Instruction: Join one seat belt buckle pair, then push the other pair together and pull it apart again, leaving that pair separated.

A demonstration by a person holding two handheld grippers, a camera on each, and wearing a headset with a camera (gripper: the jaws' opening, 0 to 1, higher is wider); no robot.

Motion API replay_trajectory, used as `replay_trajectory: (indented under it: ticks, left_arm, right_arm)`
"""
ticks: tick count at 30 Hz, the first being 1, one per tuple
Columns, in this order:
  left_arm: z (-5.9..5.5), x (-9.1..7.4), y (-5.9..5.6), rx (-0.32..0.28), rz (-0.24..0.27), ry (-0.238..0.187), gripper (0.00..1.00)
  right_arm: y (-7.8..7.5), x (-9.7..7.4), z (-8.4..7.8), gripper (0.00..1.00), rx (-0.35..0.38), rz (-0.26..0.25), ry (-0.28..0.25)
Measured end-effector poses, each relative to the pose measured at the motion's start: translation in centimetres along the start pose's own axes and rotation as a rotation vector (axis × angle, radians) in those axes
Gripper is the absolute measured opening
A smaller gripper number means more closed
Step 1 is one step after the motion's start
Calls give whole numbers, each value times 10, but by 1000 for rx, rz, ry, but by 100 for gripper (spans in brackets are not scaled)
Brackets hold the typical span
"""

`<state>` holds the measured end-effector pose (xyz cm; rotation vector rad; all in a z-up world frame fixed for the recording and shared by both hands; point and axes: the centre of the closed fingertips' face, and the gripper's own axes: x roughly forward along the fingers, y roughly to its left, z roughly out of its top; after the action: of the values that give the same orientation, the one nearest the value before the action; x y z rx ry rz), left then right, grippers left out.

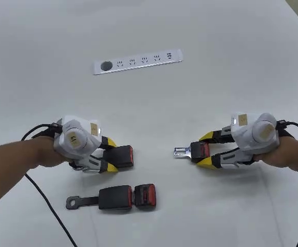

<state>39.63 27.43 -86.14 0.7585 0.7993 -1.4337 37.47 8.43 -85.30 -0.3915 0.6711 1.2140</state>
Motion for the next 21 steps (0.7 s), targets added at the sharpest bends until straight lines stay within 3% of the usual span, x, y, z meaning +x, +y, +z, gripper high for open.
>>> replay_trajectory:
  ticks: [6,7,9,10,12,15,18,21]
  left_arm:
    - [2,1,0,-2,15,67,37]
    - [2,2,-3,1,10,75,46]
    - [7,0,-9,-19,-1,58,60]
    - [8,-2,-10,-28,0,54,63]
    - [6,-9,-6,-8,42,74,60]
    - [17,-17,-4,-111,74,5,65]
    - [26,-28,3,-202,148,-60,71]
    - [20,-39,6,-302,223,-56,74]
  right_arm:
    - [-1,-1,1,40,14,-21,29]
    - [-4,-2,1,44,40,-48,26]
    - [-4,-5,12,61,144,-58,-49]
    - [-6,-7,13,69,158,-77,-50]
    - [-11,-13,14,78,110,-123,-41]
    - [-18,-16,13,79,144,-180,-48]
    - [-20,-20,20,80,161,-253,-81]
    - [-22,-22,21,81,217,-336,-108]
